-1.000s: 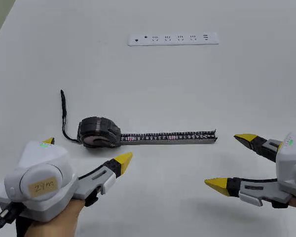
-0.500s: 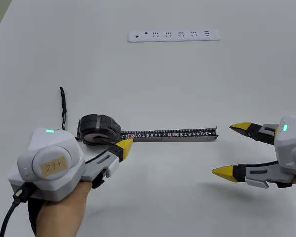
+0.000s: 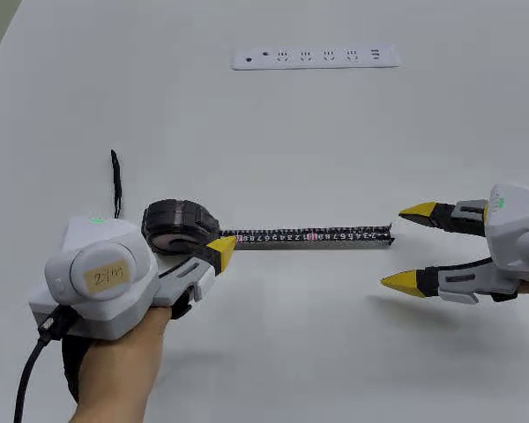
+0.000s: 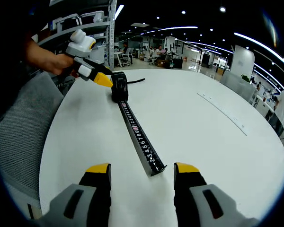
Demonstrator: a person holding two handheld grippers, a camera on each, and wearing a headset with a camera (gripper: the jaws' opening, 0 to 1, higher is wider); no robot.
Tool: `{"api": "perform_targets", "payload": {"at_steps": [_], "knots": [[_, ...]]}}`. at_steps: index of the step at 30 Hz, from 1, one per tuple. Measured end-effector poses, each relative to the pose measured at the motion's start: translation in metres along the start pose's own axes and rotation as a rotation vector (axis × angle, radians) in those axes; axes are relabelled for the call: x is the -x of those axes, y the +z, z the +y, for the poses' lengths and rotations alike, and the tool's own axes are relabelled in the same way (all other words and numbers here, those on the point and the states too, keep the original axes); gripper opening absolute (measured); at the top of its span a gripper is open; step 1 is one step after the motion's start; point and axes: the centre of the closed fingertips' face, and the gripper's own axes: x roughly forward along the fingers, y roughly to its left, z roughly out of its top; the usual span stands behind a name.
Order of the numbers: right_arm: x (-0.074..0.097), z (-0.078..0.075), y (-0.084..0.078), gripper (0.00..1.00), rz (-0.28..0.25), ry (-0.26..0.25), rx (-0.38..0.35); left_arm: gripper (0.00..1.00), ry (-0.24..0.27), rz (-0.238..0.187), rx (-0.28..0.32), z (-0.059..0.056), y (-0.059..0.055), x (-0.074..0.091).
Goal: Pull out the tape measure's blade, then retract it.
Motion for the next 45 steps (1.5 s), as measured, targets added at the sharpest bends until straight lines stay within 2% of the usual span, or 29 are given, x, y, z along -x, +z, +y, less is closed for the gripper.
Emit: {"api": "perform_targets", "payload": {"at_steps": [2,3,12,26,28,33,45], "knots": [[0.0,0.0,0.0,0.48,-0.001,0.002,0.002,0.8,0.0,0.001,0.001,0.0,0.0,0.0],[-0.007,-0.009,0.001,0.48,-0.002,0.04,0.046,0.8,0.012,0.007,0.009,0.002,0.0,-0.004],[-0.015,-0.016,-0.001,0.33,0.009,0.101,0.106,0.76,0.024,0.016,0.012,0.003,0.0,-0.01],[-0.022,-0.021,-0.007,0.22,0.027,0.168,0.134,0.71,0.058,0.016,0.031,0.009,0.005,-0.017],[-0.023,-0.021,-0.008,0.18,0.03,0.171,0.139,0.7,0.06,0.022,0.034,0.009,0.004,-0.019],[-0.024,-0.021,-0.012,0.15,0.039,0.17,0.151,0.67,0.062,0.041,0.043,0.009,0.0,-0.022],[-0.025,-0.02,-0.013,0.13,0.04,0.189,0.191,0.63,0.076,0.07,0.06,0.006,-0.007,-0.029]]}}
